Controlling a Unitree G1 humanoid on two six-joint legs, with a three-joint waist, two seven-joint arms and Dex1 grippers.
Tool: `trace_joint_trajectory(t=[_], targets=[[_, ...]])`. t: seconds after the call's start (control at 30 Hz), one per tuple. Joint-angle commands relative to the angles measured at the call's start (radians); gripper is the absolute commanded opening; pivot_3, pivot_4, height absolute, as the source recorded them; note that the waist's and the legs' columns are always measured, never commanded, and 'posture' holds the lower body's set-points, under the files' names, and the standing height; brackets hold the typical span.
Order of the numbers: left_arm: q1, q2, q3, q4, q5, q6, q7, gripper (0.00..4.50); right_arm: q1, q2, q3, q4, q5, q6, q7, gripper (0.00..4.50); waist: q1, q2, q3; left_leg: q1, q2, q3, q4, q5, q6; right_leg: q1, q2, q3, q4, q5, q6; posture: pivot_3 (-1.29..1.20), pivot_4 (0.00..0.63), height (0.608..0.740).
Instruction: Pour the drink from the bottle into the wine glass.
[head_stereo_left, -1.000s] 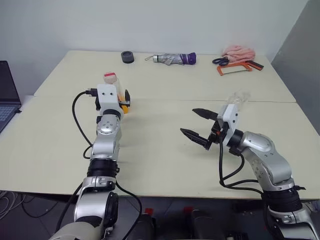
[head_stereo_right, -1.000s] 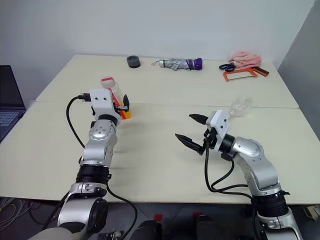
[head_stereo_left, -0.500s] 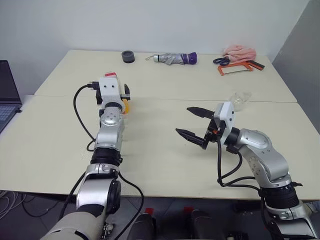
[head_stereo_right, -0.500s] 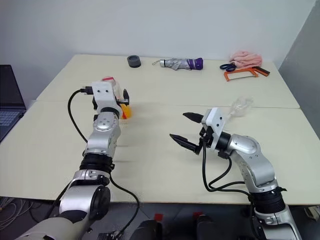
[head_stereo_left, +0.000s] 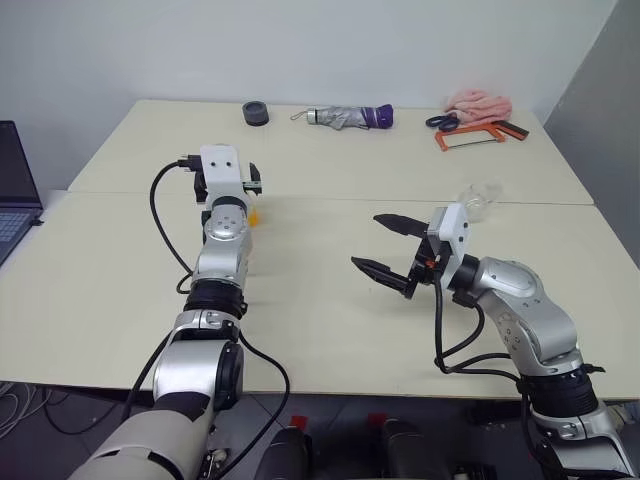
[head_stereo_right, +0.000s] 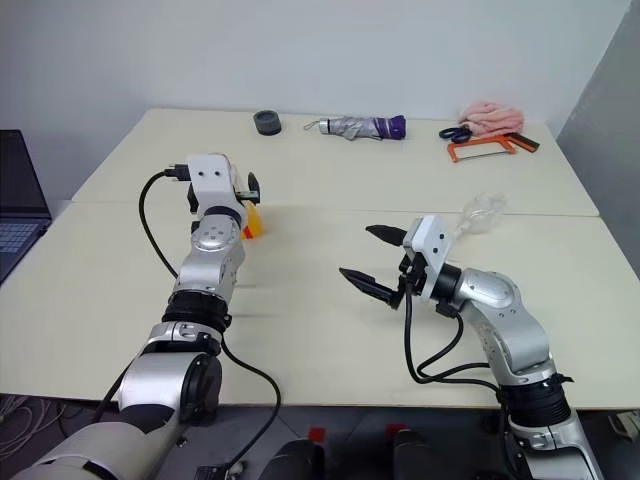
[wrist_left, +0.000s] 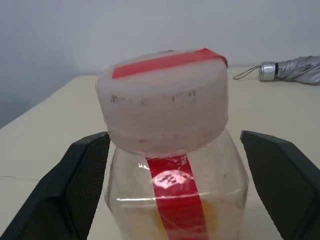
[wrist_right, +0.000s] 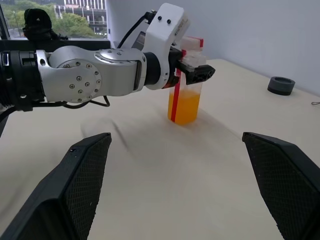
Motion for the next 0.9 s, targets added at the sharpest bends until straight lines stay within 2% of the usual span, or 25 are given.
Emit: trace_joint_trajectory(t=[0.03,0.4,0.5,0.63,0.7,0.77,0.9], targets=[[-0.034,0.021,0.007,0.006,0.003,-0.021,0.006,4.46,-0.013,0.002,-0.002,-0.013,0.005,-0.007,0.002,4.5,0.0,0.0,0.0,0.0,0.0,0.0,0.0,0.0,0.0,0.0,0.0,0.0,0.0,0.0,0.0,0.0,0.15,0.74],[-0.036,0.026,0.005,0.021,0.0,-0.024,0.003,4.46,-0.017,0.003,-0.004,-0.007,0.004,-0.01,0.001,4.5,0.0,0.0,0.0,0.0,0.0,0.0,0.0,0.0,0.0,0.0,0.0,0.0,0.0,0.0,0.0,0.0,0.15,0.74],[-0.036,0.025,0.004,0.02,-0.002,-0.027,-0.006,3.91,-0.018,0.004,-0.005,-0.007,0.002,-0.012,-0.001,4.5,0.0,0.0,0.0,0.0,0.0,0.0,0.0,0.0,0.0,0.0,0.0,0.0,0.0,0.0,0.0,0.0,0.15,0.74],[-0.036,0.022,0.003,0.017,-0.004,-0.03,-0.01,2.55,-0.018,0.003,-0.006,-0.007,0.003,-0.012,-0.002,4.5,0.0,0.0,0.0,0.0,0.0,0.0,0.0,0.0,0.0,0.0,0.0,0.0,0.0,0.0,0.0,0.0,0.15,0.74],[-0.035,0.021,0.003,0.014,-0.007,-0.032,-0.013,2.14,-0.017,0.003,-0.007,-0.008,0.003,-0.012,-0.003,4.5,-0.001,0.0,0.0,0.0,0.0,0.0,0.0,0.0,0.0,0.0,0.0,0.0,0.0,0.0,0.0,0.0,0.15,0.74],[-0.032,0.02,0.001,0.009,-0.008,-0.037,-0.018,1.93,-0.016,0.002,-0.007,-0.01,0.002,-0.012,-0.003,4.5,-0.001,0.0,0.0,0.0,0.0,0.0,0.0,0.0,0.0,-0.001,0.0,0.0,0.0,0.0,0.0,0.0,0.15,0.74],[0.0,0.009,-0.009,-0.043,-0.025,-0.055,-0.077,1.9,-0.014,-0.002,-0.01,-0.019,0.002,-0.013,-0.004,4.5,-0.001,0.0,0.0,-0.001,0.0,0.0,0.0,0.0,0.0,-0.001,0.0,0.0,0.0,0.0,0.0,0.0,0.15,0.74]])
